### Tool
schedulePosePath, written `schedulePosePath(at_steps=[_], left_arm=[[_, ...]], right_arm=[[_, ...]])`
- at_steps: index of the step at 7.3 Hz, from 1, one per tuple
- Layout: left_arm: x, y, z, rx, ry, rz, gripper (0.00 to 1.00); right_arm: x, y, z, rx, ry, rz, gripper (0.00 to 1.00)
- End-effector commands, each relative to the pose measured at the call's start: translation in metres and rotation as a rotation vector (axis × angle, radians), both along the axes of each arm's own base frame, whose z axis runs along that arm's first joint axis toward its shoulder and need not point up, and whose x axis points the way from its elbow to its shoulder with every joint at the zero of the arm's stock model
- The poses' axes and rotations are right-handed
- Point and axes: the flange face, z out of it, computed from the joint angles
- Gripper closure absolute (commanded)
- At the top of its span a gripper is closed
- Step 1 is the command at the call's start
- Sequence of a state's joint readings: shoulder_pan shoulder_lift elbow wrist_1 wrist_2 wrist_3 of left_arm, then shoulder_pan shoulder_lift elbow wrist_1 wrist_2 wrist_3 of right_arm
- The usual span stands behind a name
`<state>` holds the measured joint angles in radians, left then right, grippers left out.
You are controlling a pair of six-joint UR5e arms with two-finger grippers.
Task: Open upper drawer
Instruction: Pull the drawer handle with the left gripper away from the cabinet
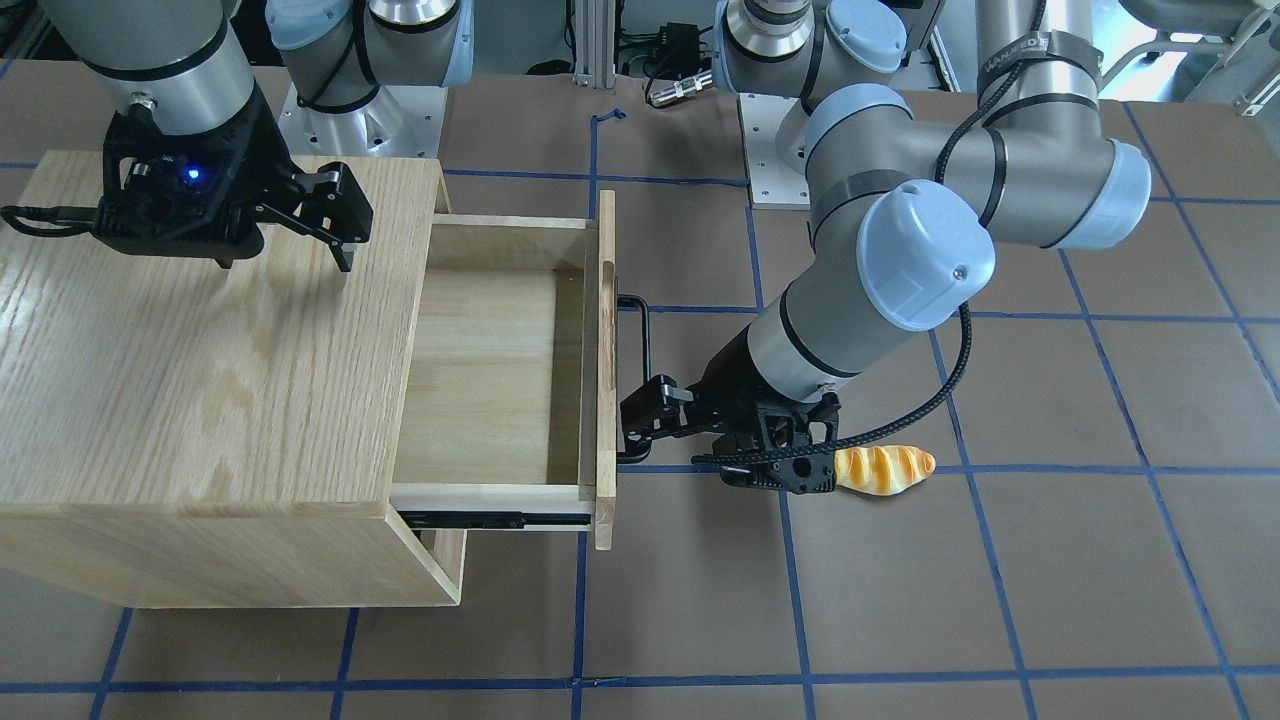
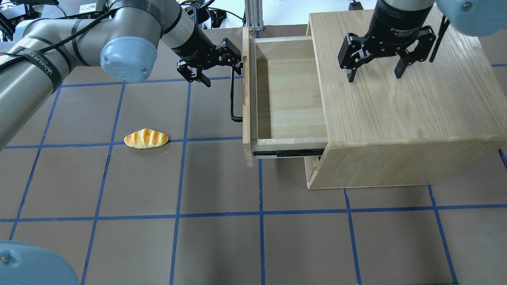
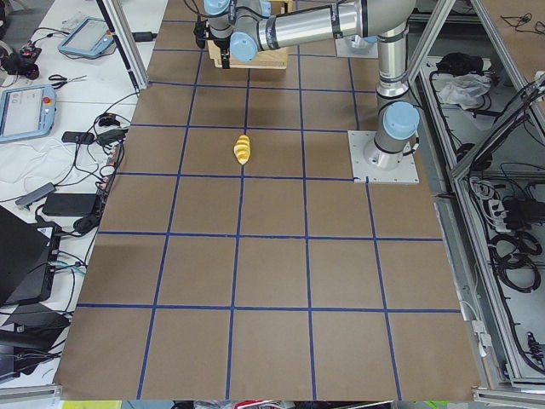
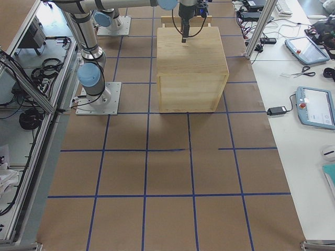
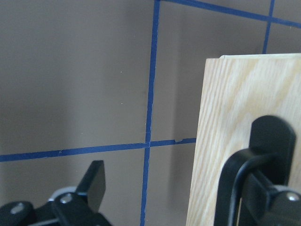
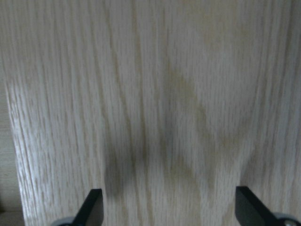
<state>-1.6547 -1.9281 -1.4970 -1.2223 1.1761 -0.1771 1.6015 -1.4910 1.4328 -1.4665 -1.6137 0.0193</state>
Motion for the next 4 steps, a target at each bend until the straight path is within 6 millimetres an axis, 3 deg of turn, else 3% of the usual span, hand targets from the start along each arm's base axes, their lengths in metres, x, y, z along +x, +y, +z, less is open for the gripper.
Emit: schedulePosePath(at_steps=[1, 4], left_arm=[[0.015, -0.002, 0.000, 0.014, -0.002, 0.009, 0.00], [0.037, -0.007, 0.000, 0.024, -0.003, 0.036, 0.00]], right_arm=[[0.000, 0.000, 0.000, 0.000, 0.000, -0.001, 0.00], [-0.001, 0.000, 0.000, 0.000, 0.000, -0.002, 0.00]])
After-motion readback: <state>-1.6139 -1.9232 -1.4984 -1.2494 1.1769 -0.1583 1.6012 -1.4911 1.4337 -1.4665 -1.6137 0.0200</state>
